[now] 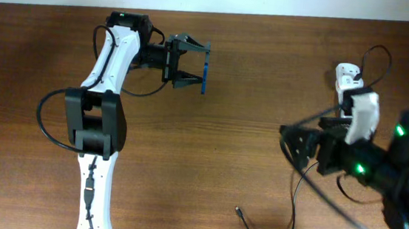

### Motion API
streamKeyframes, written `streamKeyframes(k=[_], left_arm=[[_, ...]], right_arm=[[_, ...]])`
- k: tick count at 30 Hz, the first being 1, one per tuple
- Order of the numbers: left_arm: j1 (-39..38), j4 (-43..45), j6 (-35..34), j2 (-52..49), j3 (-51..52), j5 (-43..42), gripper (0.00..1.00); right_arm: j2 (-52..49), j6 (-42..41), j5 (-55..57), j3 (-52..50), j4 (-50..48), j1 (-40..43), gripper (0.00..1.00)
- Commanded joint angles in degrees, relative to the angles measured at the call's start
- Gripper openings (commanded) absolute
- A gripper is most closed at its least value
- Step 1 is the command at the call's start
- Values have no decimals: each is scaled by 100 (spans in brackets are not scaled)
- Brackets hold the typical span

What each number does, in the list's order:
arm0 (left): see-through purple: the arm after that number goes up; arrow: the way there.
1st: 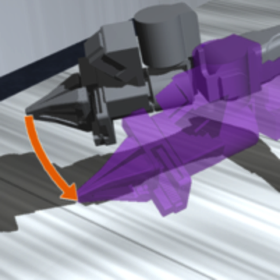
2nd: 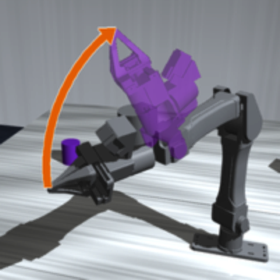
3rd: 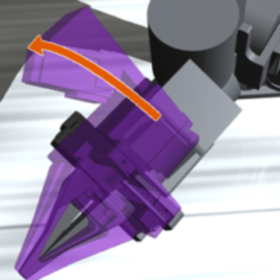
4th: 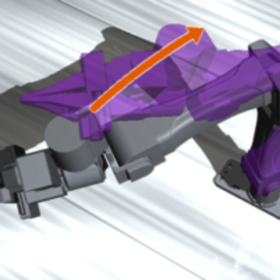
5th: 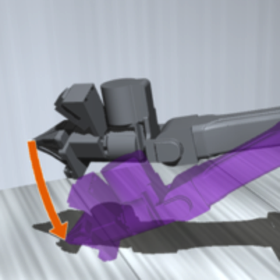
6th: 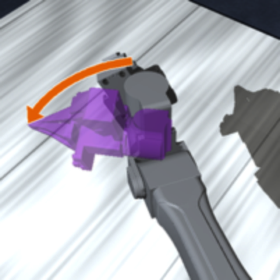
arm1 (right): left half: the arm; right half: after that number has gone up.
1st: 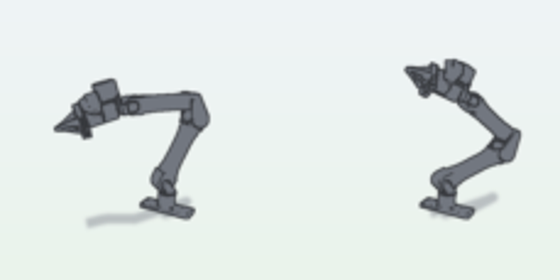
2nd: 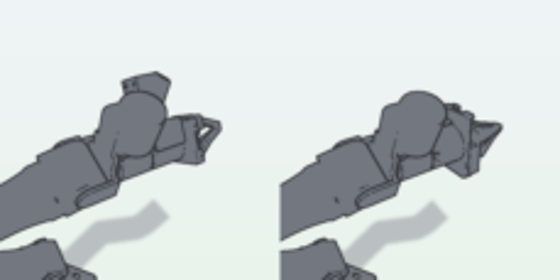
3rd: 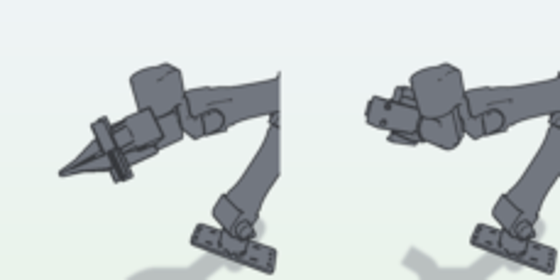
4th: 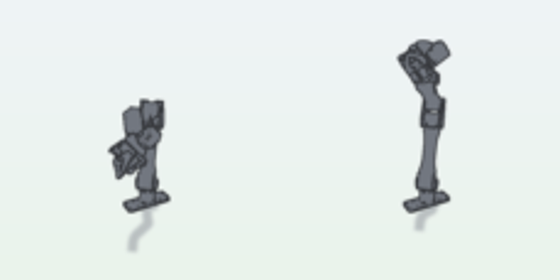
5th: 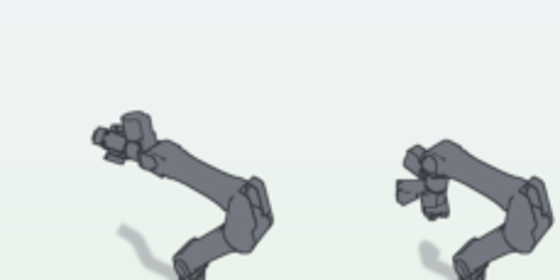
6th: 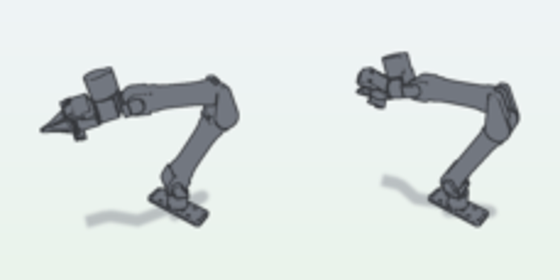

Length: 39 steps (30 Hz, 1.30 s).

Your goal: Plug charger to phone and switch on socket

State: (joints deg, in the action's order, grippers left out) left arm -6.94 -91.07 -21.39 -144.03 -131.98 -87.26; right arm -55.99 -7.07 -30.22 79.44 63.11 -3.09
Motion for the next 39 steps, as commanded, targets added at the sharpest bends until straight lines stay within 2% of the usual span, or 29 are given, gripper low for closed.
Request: streamKeyframes(k=[1, 3, 5, 7, 11, 14, 18, 21, 24, 30, 34, 38, 39], left_arm=[[39, -13, 87, 2, -146, -293, 79], [39, -13, 90, 2, -146, -293, 79], [39, -13, 87, 2, -146, -293, 79], [39, -22, 87, 2, -146, -293, 79], [39, -122, 87, 2, -146, -293, 80], [39, -122, 87, 2, -146, -293, 79], [39, -249, 90, 2, -146, -293, 80], [42, -275, 90, 2, -146, -293, 80], [39, -275, 90, 2, -146, -293, 81], [39, -293, 87, 2, -146, -293, 80], [42, -291, 87, 2, -146, -293, 81], [74, -289, 35, 2, -146, -293, 81], [79, -289, 26, 2, -146, -293, 81]], right_arm=[[-944, -815, 1633, 758, 807, -898, 95], [-1784, -1217, 2673, 1460, 1187, -1818, 93], [-2564, -1620, 3574, 2055, 1207, -2778, 97], [-3716, -2435, 5191, 2922, 1113, -3832, 99], [-4485, -2509, 5700, 3126, 74, -4461, 98], [-4677, -2933, 5978, 3121, -273, -4538, 93], [-5064, -2946, 6087, 3121, -354, -4444, 92], [-5123, -2990, 5989, 3121, -361, -4109, 75], [-5134, -2973, 5156, 3112, -417, -3757, 74], [-5401, -2734, 4988, 3112, -619, -3748, 71], [-5399, -2621, 4988, 3117, -684, -3751, 60], [-5399, -2616, 4841, 3554, -321, -3781, 58], [-5399, -2618, 4583, 3620, -313, -3781, 55]])
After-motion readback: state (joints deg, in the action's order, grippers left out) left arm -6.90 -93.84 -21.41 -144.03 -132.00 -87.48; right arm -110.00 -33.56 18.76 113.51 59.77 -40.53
